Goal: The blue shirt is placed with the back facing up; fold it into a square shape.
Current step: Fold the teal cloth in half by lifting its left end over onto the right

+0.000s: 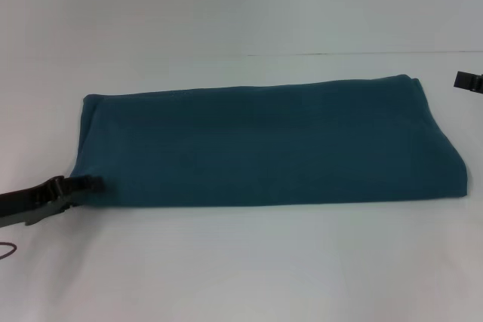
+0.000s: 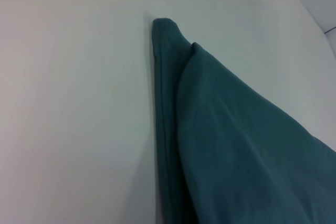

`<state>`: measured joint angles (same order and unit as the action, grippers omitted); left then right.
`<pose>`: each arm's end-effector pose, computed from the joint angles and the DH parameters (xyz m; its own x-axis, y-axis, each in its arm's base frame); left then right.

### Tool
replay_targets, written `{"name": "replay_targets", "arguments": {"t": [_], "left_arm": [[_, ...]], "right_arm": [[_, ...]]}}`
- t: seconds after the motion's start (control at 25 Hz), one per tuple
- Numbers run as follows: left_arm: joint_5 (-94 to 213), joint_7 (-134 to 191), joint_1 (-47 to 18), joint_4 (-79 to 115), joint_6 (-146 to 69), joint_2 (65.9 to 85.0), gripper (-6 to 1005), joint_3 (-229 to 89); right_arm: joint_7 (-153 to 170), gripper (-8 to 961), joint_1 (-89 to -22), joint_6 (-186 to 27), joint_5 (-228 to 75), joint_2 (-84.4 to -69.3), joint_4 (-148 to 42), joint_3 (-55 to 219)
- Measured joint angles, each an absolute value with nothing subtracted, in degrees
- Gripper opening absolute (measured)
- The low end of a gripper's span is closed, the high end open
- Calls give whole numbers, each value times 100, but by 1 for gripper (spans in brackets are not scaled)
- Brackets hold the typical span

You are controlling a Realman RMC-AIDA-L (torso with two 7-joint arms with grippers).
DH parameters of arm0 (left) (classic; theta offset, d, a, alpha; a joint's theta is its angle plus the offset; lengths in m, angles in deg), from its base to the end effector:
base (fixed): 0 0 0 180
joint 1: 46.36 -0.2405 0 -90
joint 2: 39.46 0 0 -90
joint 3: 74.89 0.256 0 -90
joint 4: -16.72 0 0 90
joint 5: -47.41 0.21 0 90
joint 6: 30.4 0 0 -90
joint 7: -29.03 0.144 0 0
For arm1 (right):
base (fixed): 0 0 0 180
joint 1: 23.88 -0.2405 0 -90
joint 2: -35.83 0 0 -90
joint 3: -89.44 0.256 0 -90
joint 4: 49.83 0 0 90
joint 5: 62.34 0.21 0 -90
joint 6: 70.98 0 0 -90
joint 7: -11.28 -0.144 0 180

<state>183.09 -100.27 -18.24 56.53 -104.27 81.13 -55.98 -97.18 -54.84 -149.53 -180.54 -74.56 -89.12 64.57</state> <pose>-0.3540 0.3237 0.0217 -0.0213 0.8046 0.5934 0.9998 0.0195 0.0094 0.3199 0.3723 0.1078 0.4329 -0.5809 -0.6893 -0.8862 -0.4143 -0.2073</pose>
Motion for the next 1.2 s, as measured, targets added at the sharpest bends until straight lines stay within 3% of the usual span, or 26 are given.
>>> {"name": "replay_targets", "arguments": {"t": [0.36,0.48,0.68,0.96,1.2], "left_arm": [[18330,-10028,-1804,5655,-10342,8106,470,-5590],[18333,-10026,-1806,5675,-10297,8104,233,-5600],[18325,-10006,-1831,5716,-10216,8104,30,-5631],[18289,-9992,-1929,5945,-10177,8082,36,-5680],[18333,-9991,-2157,6316,-10236,7902,41,-6131]], "right_arm": [[-9718,835,-5474,-14942,-18065,-7456,-8912,6454],[-9718,835,-5469,-14929,-18070,-7456,-8912,6443],[-9718,835,-5471,-14884,-18073,-7484,-8901,6446],[-9713,835,-5552,-14705,-18047,-7603,-8851,6418],[-9717,834,-5664,-14607,-18059,-7741,-8840,6407]]}}
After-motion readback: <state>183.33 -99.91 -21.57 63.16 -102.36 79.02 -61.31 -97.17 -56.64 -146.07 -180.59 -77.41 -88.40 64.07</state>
